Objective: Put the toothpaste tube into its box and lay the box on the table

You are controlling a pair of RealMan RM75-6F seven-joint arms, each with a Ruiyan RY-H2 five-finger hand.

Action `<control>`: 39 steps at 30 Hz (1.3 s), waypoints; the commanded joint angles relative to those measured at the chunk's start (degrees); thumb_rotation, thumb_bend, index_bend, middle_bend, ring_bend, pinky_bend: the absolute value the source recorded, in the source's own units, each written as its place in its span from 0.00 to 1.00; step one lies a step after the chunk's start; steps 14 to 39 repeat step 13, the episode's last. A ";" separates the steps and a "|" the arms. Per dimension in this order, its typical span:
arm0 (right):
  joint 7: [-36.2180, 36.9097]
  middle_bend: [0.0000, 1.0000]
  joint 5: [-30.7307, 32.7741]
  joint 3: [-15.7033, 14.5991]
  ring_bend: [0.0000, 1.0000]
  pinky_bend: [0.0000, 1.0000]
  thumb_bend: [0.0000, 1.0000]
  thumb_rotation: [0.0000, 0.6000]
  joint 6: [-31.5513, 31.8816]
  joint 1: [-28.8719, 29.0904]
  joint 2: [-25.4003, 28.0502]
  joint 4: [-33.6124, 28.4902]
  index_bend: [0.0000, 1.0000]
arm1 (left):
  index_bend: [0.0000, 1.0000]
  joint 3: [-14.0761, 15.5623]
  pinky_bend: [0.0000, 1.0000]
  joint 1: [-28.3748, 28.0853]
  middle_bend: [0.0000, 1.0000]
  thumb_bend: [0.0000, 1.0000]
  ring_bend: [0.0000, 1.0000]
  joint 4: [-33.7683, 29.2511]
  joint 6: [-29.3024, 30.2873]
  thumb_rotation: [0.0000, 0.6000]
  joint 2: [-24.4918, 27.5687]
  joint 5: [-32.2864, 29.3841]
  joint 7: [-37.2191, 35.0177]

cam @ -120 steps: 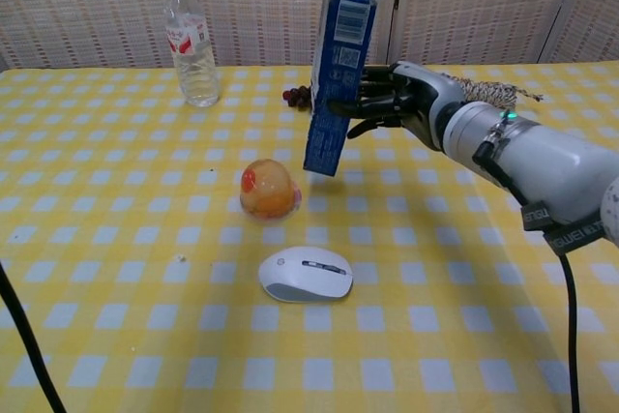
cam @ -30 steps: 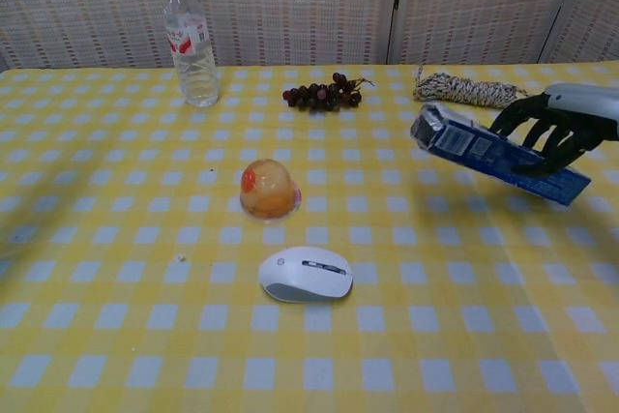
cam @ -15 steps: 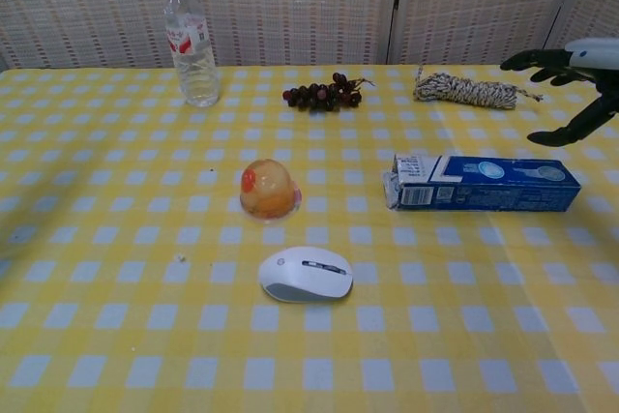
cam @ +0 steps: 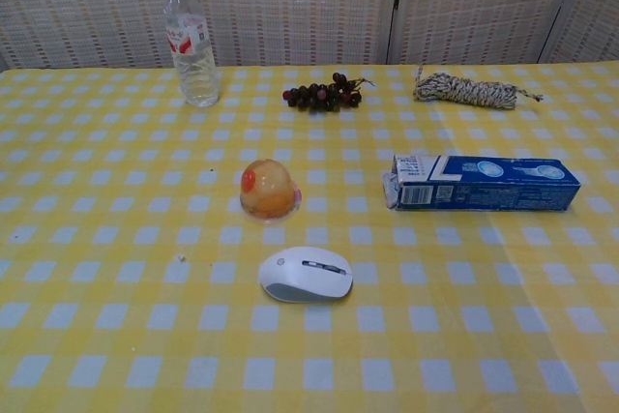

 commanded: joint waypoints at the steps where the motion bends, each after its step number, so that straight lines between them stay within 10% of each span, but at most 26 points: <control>1: 1.52 0.00 -4.75 -3.39 0.00 0.00 0.36 1.00 7.21 -6.92 -2.44 6.50 0.00 | 0.00 2.60 0.00 5.09 0.00 0.12 0.00 3.79 4.14 1.00 -1.95 3.02 -3.35; 39: 5.79 0.00 -4.30 -2.66 0.00 0.00 0.36 1.00 2.92 -8.28 -1.61 8.96 0.00 | 0.01 4.03 0.00 7.43 0.00 0.12 0.00 6.51 2.85 1.00 -2.92 9.48 -5.16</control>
